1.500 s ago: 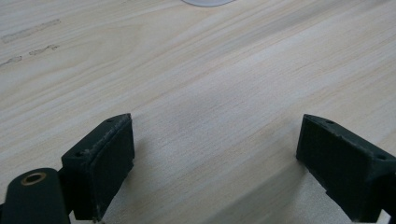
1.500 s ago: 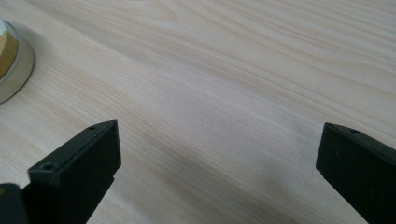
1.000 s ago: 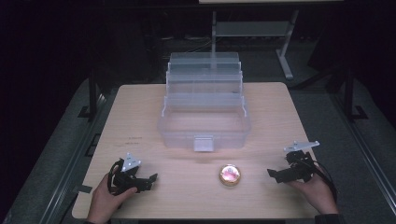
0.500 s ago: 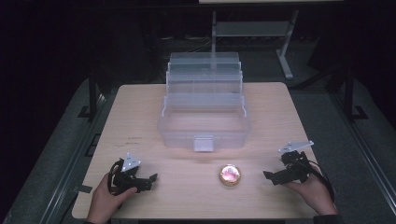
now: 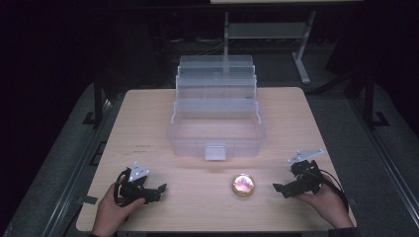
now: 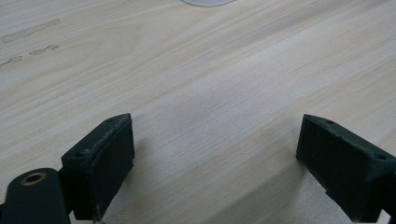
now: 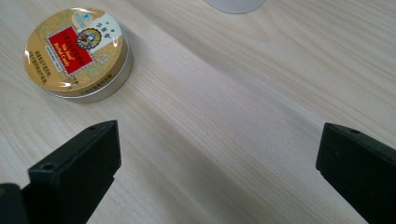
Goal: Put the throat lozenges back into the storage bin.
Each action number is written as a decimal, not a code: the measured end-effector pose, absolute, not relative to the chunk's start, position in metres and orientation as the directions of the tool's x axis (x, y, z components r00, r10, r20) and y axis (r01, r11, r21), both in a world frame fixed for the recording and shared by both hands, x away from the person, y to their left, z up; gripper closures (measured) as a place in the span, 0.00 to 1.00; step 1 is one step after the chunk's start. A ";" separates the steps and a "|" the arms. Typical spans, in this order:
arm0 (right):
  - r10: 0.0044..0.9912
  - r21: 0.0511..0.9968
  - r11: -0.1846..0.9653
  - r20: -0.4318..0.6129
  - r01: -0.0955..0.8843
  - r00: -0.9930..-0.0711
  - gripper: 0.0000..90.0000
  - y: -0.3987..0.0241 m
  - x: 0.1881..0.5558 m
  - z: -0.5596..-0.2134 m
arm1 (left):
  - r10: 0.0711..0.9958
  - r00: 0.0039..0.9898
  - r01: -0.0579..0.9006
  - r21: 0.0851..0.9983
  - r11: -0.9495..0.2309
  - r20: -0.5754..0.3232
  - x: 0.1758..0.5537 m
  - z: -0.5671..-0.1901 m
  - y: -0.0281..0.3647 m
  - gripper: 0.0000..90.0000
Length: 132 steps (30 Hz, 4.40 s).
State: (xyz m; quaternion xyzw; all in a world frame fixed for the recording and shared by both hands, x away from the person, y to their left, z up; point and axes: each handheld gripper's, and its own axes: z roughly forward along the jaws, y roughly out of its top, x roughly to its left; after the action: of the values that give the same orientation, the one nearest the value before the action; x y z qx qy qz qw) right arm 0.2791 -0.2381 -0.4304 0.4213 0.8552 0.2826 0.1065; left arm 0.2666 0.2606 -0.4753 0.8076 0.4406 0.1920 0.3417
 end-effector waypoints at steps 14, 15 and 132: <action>0.752 0.565 0.519 0.054 0.641 -0.657 0.00 -0.225 0.281 -0.429 | 0.843 0.538 0.580 0.721 -0.378 0.009 0.267 -0.475 0.261 0.12; 0.748 0.566 0.522 0.055 0.638 -0.661 0.00 -0.224 0.282 -0.429 | 0.843 0.538 0.580 0.721 -0.378 0.009 0.267 -0.475 0.261 0.12; 0.588 0.499 0.698 0.008 0.513 -0.809 0.14 -0.117 0.290 -0.451 | 0.842 0.539 0.580 0.721 -0.380 0.010 0.266 -0.475 0.261 0.12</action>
State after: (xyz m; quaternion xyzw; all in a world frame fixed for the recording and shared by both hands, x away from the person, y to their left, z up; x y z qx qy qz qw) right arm 0.2901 -0.1170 -0.4510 0.2996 0.9184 0.2470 0.0764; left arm 0.2665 0.2605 -0.4753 0.8081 0.4399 0.1921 0.3415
